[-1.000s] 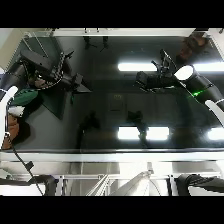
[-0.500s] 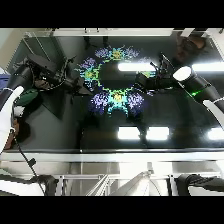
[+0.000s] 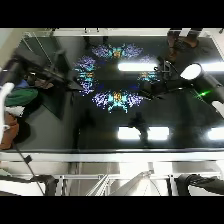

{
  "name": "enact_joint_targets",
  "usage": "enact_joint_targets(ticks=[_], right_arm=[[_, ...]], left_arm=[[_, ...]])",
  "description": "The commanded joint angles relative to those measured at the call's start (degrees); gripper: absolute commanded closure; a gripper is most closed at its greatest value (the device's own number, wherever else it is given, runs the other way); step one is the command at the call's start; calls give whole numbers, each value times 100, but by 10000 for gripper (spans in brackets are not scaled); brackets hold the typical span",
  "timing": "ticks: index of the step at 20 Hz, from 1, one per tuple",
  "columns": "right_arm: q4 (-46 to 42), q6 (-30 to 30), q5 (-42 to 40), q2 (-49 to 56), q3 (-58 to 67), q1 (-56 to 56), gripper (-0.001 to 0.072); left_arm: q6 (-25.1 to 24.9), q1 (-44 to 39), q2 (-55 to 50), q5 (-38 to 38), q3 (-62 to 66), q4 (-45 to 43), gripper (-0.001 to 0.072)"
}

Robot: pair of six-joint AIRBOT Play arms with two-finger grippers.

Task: Fold the shirts.

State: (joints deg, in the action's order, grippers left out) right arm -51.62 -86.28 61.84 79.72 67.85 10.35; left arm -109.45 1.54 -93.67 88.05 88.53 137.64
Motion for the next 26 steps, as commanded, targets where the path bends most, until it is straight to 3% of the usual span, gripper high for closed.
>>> enact_joint_targets(ticks=[1, 3, 4, 5, 7, 8, 10, 12, 13, 15, 22, 25, 26], right_arm=[[-1467, -442, 739, -949, -671, -98, 688], [-1974, -907, 597, -1759, -1561, -103, 686], [-2033, -1069, 483, -2044, -1937, -103, 684], [-2028, -1185, 332, -2240, -2245, -103, 664], [-2017, -1344, 116, -2326, -2555, -103, 224], [-2015, -1344, 66, -2262, -2557, -103, 187], [-1980, -1346, -275, -2181, -2557, -103, 188], [-1891, -1364, -546, -2120, -2557, -103, 189], [-1849, -1364, -643, -2079, -2557, -101, 191], [-1821, -1362, -793, -2004, -2557, -98, 274], [-1801, -1364, -1150, -1904, -2557, -101, 274], [-1803, -1360, -1174, -1899, -2557, -101, 274], [-1805, -1360, -1176, -1899, -2557, -101, 274]], left_arm=[[190, 863, 957, -105, -382, -918, 708], [527, 1563, 1740, -525, -1086, -1860, 705], [632, 1930, 1993, -658, -1364, -2188, 670], [723, 2280, 2142, -802, -1589, -2291, 478], [811, 2905, 2197, -1449, -1943, -2015, 230], [769, 3099, 2092, -1801, -1980, -1768, 3], [603, 3303, 1635, -2358, -1690, -1285, -13], [577, 3209, 946, -2649, -1016, -1353, -13], [575, 3121, 575, -2667, -647, -1351, -13], [575, 2846, -247, -2682, 166, -1351, -13], [601, 1840, -2479, -3097, 2164, -1373, -13], [1054, 1665, -3051, -2739, 2887, -2039, 6], [1163, 1620, -3141, -2601, 3040, -2299, 106]])
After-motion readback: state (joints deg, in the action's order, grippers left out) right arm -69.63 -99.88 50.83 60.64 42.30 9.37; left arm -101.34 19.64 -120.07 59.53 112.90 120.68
